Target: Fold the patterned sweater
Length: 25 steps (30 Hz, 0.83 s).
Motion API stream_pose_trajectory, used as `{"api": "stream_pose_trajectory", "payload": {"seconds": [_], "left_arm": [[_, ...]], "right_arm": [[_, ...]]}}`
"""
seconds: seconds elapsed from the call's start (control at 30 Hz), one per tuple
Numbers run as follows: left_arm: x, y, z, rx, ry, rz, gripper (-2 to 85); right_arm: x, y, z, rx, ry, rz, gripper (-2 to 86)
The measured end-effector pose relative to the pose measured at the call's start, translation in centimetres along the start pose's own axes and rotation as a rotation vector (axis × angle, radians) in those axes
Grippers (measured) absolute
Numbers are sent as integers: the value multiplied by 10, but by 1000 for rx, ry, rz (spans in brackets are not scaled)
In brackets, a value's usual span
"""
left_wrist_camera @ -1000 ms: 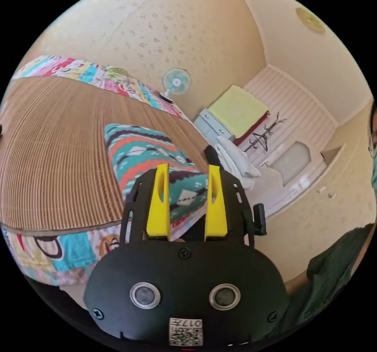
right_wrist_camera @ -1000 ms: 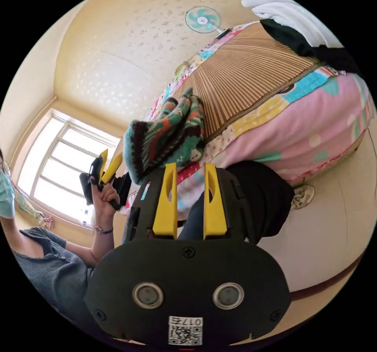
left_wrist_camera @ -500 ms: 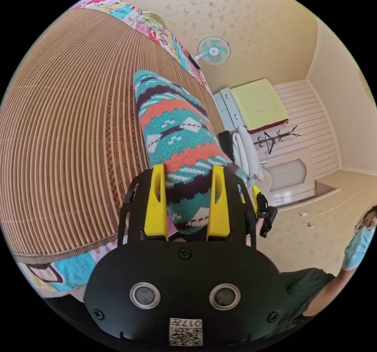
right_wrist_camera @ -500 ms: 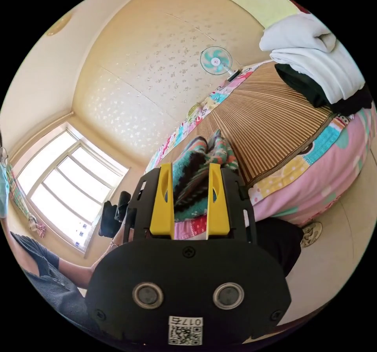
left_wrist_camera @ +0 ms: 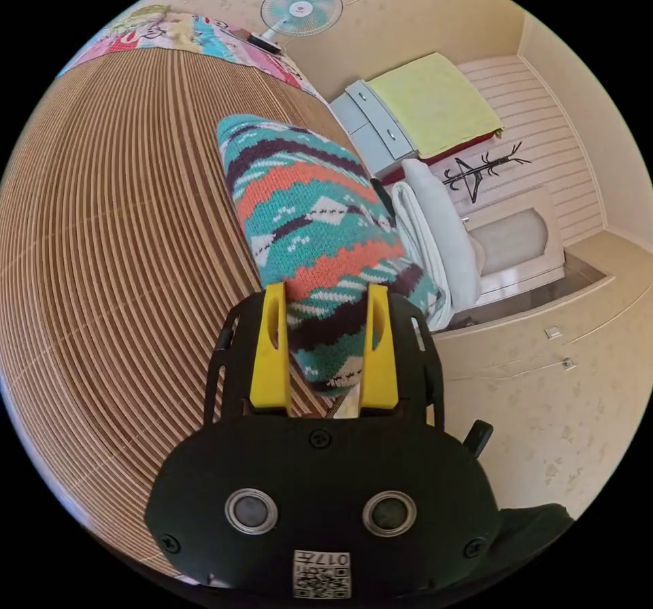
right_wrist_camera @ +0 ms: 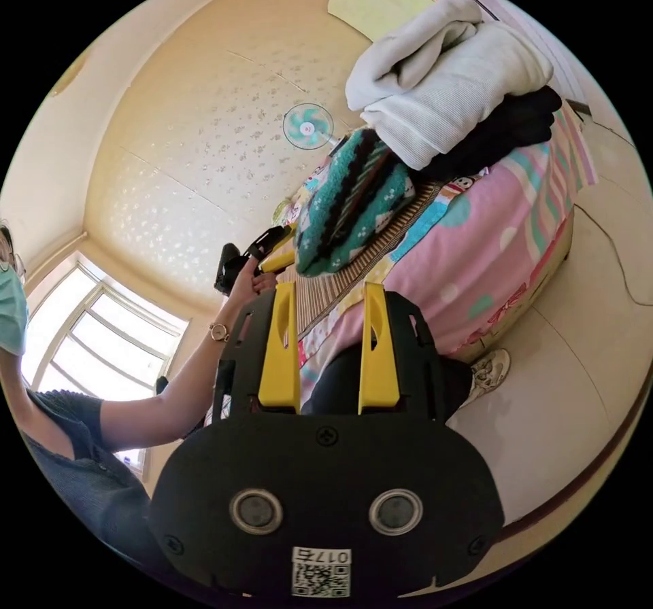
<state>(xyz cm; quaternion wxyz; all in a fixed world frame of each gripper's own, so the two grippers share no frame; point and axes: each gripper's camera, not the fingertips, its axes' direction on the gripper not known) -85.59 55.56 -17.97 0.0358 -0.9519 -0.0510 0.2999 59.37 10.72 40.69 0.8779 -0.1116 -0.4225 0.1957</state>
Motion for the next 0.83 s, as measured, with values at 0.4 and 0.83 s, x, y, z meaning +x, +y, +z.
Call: {"api": "stream_pose_trajectory", "payload": {"seconds": [0.4,0.83], "left_arm": [[-78,204,-210,352,-838,-161,252],[-187,199,-213,225,-1025,-483,339]], "right_arm": [[-199,-12,242,-431,231,-548,245],[-281,18,484,-501,591,-533,302]]}}
